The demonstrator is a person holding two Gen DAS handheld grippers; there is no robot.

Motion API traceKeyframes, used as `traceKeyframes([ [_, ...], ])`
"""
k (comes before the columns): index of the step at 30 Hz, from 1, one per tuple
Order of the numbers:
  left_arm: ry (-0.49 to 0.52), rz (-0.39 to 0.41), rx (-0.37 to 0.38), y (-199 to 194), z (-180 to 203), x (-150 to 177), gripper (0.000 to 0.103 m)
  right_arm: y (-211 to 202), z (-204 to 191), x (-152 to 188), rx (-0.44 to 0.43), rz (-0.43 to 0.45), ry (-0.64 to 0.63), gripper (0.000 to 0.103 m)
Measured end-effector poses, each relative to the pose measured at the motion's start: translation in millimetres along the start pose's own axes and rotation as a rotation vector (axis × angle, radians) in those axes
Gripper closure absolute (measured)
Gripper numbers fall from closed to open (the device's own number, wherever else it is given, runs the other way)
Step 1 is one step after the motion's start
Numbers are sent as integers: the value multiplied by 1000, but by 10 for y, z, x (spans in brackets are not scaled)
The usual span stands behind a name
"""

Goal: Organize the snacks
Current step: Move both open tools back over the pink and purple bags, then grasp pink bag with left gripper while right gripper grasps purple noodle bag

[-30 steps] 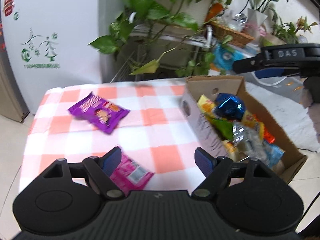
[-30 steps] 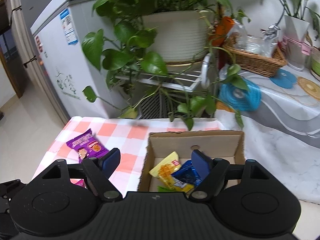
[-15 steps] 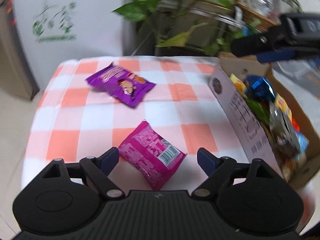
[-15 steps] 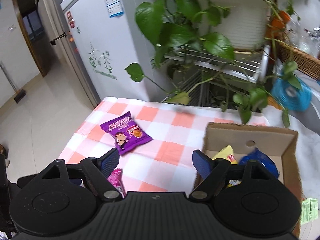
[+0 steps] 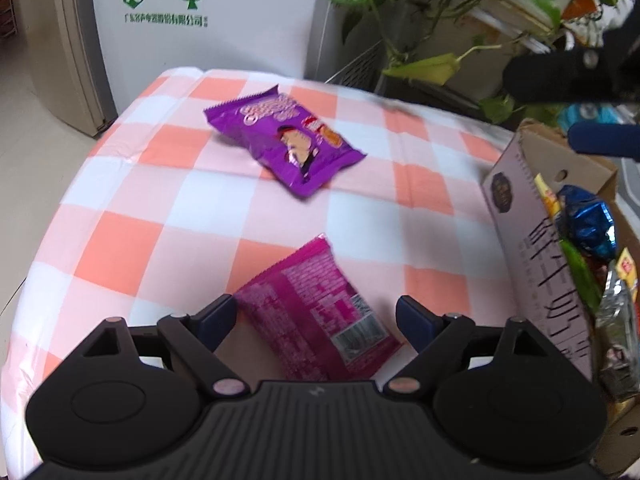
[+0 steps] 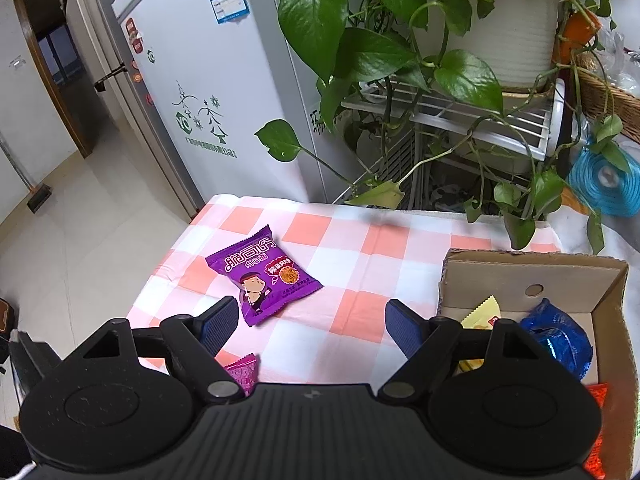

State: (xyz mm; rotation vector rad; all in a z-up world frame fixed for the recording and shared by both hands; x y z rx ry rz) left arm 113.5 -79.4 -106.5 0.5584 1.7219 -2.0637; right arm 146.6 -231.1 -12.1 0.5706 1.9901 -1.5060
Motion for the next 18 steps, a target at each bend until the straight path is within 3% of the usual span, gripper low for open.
traceKeyframes([
  [5,4,11,-12,17,-92,23,19,86,-43,-27,-8,-9,8,18],
  [18,-8,37,11,-107,-402,-47,51,310,-152,-22,-18,-44,9,18],
])
Point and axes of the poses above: each gripper's, at about its wrist camera, not at the fingertips, and y roughly the way its jaws point, z to its right, x to its underside, the point moved 3 cm from there along y, roughly the way its jaws point, and after that the axes turned 2 degrees about x, right-handed, at the moved point
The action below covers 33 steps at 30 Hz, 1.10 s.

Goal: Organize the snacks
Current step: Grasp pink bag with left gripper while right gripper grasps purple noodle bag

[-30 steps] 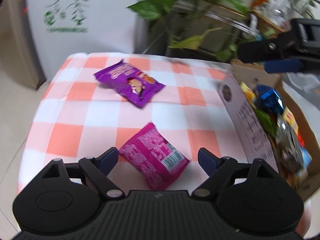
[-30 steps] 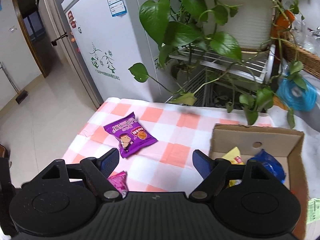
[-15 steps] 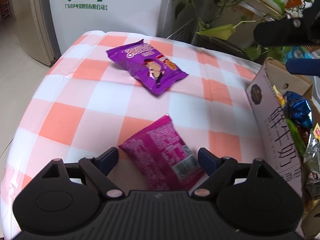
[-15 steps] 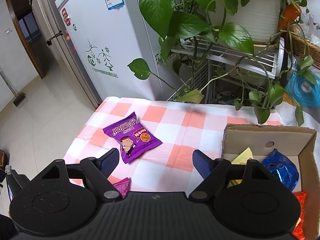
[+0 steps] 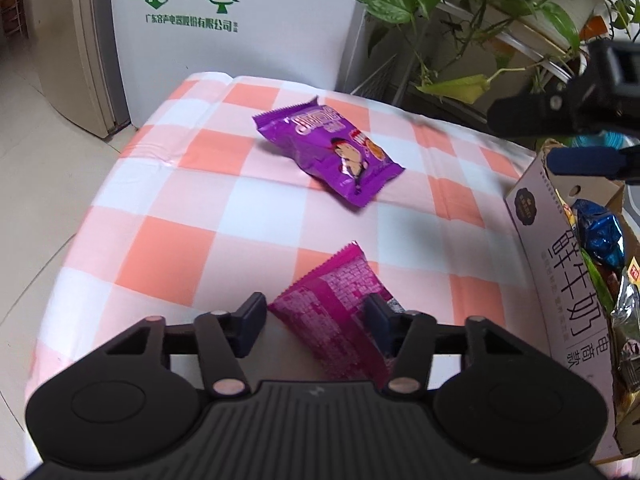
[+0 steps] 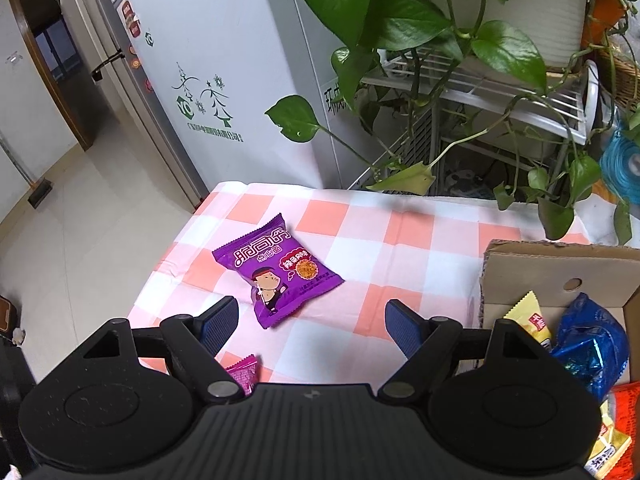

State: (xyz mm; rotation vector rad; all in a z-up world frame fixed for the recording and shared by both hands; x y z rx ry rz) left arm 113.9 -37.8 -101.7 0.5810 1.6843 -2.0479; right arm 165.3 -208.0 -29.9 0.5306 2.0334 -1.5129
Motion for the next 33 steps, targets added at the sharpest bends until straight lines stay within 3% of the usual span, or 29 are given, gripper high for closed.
traceKeyframes([
  [5,-20,25,-64,-106,-229,-47,53,64,-21,0,2,-11,0,18],
  [9,-86,46,-13,-191,-334,-64,47,122,-40,-15,2,-17,1,18],
  [13,-104,32,3,-136,-182,-46,33,138,-51,-49,-2,-10,19,18],
  [24,-63,-2,-21,63,223,13,20,145,-31,-62,1,-10,19,18],
  [29,-24,-6,-54,113,191,66,23,233,-40,-65,-9,-18,17,18],
  [33,-17,6,-47,81,84,48,38,326,-88,-66,-29,-22,-15,18],
])
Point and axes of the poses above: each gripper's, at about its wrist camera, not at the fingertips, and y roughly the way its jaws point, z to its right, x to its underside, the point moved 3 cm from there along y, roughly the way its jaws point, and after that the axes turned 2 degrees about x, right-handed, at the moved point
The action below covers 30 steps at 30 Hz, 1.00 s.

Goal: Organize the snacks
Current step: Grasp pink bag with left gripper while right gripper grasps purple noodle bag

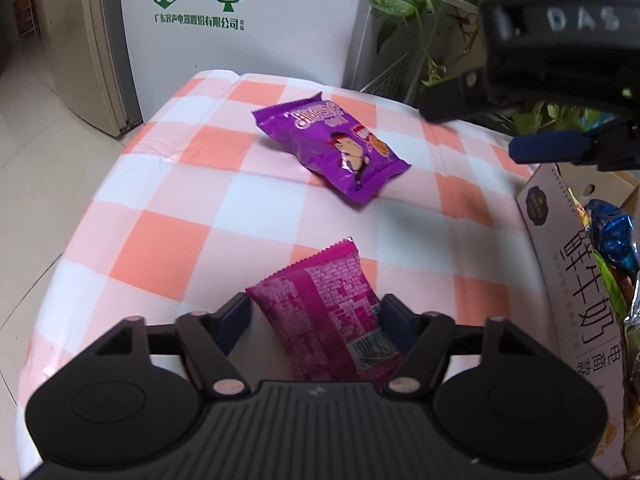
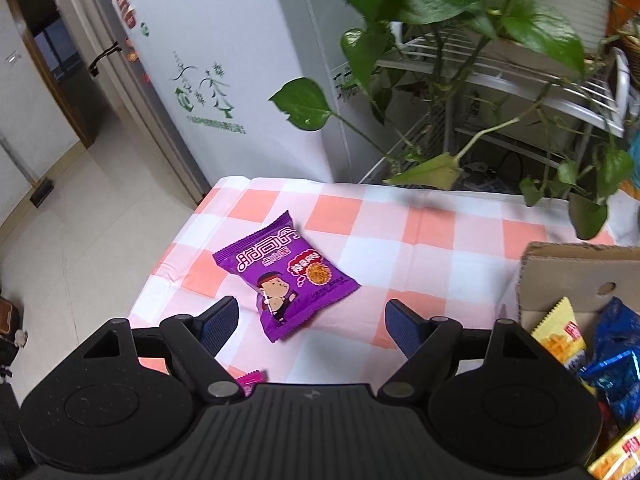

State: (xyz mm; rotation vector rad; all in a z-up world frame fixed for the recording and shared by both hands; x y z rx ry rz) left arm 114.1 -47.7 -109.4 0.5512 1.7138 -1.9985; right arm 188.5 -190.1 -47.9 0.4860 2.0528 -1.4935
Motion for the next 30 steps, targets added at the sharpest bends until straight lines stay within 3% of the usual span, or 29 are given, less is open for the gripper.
traceKeyframes([
  [4,-19,3,-1,-29,-147,-43,49,145,-55,-12,-20,-7,-43,18],
  [10,-84,0,-21,-65,-421,-105,52,408,-179,-62,-57,-12,-134,17],
  [18,-85,4,-14,-54,-546,-131,52,731,-273,-133,-58,-13,-265,12],
  [26,-69,3,-22,4,-544,-150,35,996,-331,-180,-44,-9,-339,7],
  [30,-52,-3,-42,44,-526,-152,18,1105,-298,-162,-68,-12,-323,6],
])
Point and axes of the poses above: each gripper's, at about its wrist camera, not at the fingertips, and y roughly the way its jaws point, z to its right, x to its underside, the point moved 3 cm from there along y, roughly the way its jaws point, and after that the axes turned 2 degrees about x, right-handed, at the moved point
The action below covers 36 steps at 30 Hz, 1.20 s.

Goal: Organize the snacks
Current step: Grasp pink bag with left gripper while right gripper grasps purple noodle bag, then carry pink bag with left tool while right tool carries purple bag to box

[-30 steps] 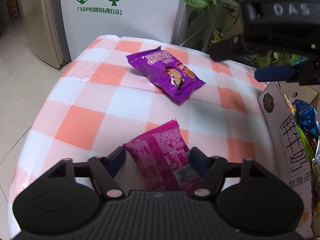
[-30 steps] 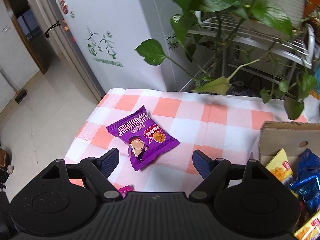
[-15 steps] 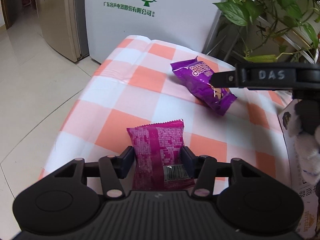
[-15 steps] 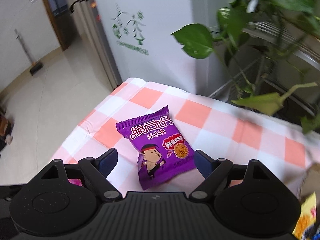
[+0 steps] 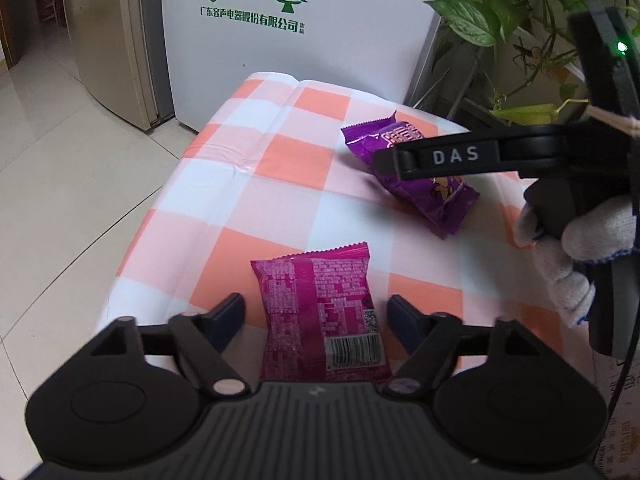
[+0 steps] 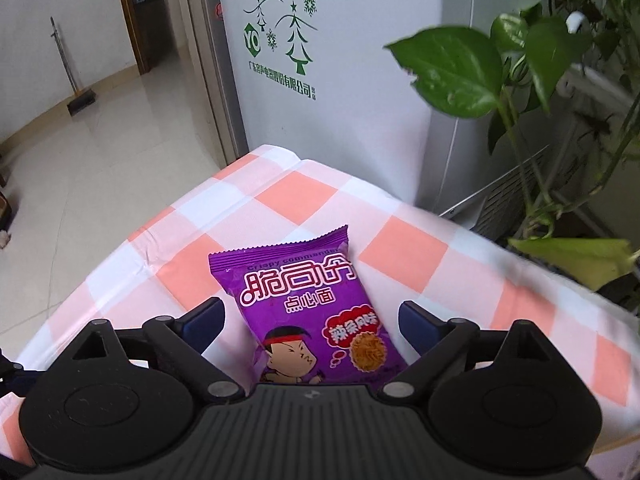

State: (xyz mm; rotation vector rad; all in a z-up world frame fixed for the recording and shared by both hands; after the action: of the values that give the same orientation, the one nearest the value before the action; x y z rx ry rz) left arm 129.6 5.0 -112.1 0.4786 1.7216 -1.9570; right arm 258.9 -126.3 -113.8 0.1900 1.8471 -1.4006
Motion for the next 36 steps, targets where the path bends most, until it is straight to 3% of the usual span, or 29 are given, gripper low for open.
traceKeyframes([
  [6,48,-12,-64,103,36,7,2,141,-10,79,24,-37,-8,7],
  [8,77,-19,-91,138,59,25,1,141,-32,97,38,-33,-24,9],
  [12,69,-22,-92,141,51,22,0,100,-5,67,47,-32,-1,27],
  [17,55,-20,-105,138,63,30,0,50,-41,79,70,-58,-2,30],
  [23,62,-17,-98,118,50,34,2,-212,-45,77,116,-71,83,30],
  [26,70,-1,-93,94,58,36,10,-448,-48,104,148,-55,85,30],
  [28,96,21,-76,52,93,33,29,-598,-28,162,169,-59,107,30],
  [31,122,33,-50,11,137,35,49,-829,-20,254,227,-64,105,30],
  [36,131,28,-31,-30,177,40,53,-1244,-14,426,235,-40,188,30],
])
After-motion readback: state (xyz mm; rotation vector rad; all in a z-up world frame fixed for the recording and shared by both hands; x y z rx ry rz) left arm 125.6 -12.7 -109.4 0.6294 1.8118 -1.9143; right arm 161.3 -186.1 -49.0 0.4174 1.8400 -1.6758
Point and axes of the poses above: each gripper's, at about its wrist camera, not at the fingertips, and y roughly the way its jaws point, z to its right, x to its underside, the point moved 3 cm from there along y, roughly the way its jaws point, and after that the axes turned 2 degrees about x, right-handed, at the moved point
